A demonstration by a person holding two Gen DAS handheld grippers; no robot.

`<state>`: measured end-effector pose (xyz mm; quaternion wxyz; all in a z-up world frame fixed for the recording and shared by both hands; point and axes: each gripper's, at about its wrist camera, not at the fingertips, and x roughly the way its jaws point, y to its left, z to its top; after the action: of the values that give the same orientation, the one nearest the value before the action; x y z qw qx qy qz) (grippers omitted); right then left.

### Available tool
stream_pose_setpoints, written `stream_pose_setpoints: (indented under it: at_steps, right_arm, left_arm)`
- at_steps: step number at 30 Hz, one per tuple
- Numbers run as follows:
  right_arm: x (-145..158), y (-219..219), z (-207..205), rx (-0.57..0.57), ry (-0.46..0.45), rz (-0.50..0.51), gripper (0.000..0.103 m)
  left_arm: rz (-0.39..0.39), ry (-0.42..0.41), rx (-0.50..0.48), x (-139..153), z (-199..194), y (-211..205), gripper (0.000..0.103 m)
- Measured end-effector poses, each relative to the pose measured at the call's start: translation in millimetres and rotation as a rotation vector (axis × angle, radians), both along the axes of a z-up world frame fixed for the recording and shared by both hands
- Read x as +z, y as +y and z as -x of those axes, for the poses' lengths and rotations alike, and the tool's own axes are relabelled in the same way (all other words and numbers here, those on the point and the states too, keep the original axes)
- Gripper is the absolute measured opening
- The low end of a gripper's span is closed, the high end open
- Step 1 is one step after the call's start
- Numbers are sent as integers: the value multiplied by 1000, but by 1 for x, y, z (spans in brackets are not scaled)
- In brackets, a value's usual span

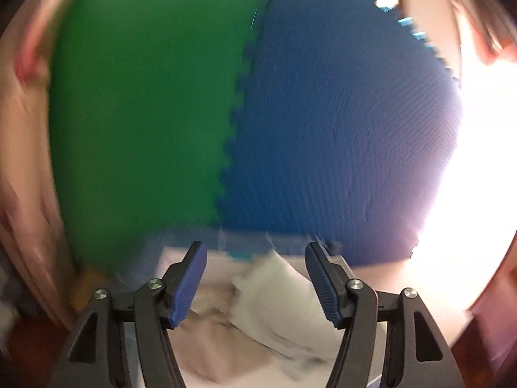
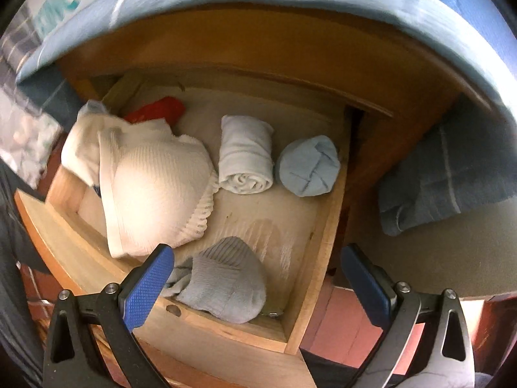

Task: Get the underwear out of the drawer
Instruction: 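Withdraw the open left tool from the box, then grasp the grey sock in the drawer with the right gripper and lift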

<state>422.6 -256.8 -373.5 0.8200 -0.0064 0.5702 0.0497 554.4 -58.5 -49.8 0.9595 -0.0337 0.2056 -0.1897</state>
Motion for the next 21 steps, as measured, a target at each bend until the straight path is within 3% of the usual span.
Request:
stream_pose_setpoints:
  at_steps: [2, 6, 11, 16, 21]
  right_arm:
    - [1, -11, -2, -43, 2, -39, 102]
    - [1, -28, -5, -116, 12, -106, 102]
    - [-4, -22, -8, -100, 35, -114, 102]
    - [-7, -3, -15, -48, 77, -216, 102]
    - [-27, 23, -22, -23, 171, -154, 102]
  left_arm:
    - [-53, -116, 21, 4, 27, 9, 80]
    - [-126, -212, 55, 1, 59, 34, 82]
    - [-153, -167, 101, -28, 77, 72, 82]
    - [-112, -107, 155, -62, 96, 109, 82]
    - [-113, -75, 177, -90, 110, 123, 82]
